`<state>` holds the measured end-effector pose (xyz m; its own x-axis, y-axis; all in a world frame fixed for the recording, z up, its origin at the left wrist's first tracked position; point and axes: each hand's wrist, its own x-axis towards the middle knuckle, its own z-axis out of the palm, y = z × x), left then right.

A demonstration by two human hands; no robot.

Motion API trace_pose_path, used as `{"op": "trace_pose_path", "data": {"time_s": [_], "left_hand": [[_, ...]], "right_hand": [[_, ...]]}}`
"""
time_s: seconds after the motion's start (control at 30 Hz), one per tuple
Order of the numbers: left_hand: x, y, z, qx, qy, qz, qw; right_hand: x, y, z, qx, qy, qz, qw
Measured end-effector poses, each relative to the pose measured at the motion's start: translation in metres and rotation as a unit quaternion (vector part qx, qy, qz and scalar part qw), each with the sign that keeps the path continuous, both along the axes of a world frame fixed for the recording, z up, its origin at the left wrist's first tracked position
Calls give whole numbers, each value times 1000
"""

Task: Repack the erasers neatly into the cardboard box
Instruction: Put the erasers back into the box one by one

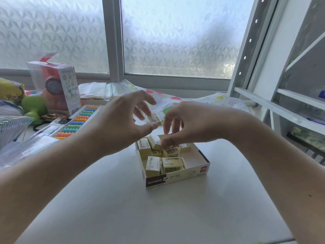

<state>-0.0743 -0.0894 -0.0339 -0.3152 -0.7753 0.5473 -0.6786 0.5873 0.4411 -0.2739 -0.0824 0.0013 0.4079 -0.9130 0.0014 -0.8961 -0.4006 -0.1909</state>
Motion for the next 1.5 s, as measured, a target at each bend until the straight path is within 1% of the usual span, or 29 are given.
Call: {"op": "trace_pose_path", "data": {"time_s": [0.1, 0.27, 0.37, 0.47, 0.57, 0.67, 1.1, 1.23, 1.33, 1.5], "left_hand": [[0, 0, 0, 1, -3, 1, 1000], [1, -1, 0, 8, 1, -2, 1000], [1, -1, 0, 14, -3, -4, 1000], [1, 0, 0, 16, -7, -6, 1000], [0, 1, -1, 17, -9, -7, 1000], [0, 1, -2, 17, -7, -11, 1000], [-4, 4, -2, 33, -2, -44, 998], [-4, 5, -2, 37, 1, -49, 998], [-4, 6, -1, 41, 2, -50, 998], [-5, 7, -1, 62, 24, -58, 996]], "right_hand": [[-3, 0, 1, 5, -4, 14, 1000], [-26, 3, 21, 15, -57, 29, 998], [-31, 8, 28, 80, -15, 38, 996], [-27, 10, 24, 109, 36, 35, 993], [-24, 11, 22, 108, 72, 25, 991], [-20, 13, 21, 99, 87, 22, 991], [-23, 0, 12, 91, 49, -6, 995], [-25, -3, 11, 79, 59, -10, 995], [-25, -1, 12, 73, 49, -18, 996], [-21, 3, 13, 77, 33, -12, 996]]}}
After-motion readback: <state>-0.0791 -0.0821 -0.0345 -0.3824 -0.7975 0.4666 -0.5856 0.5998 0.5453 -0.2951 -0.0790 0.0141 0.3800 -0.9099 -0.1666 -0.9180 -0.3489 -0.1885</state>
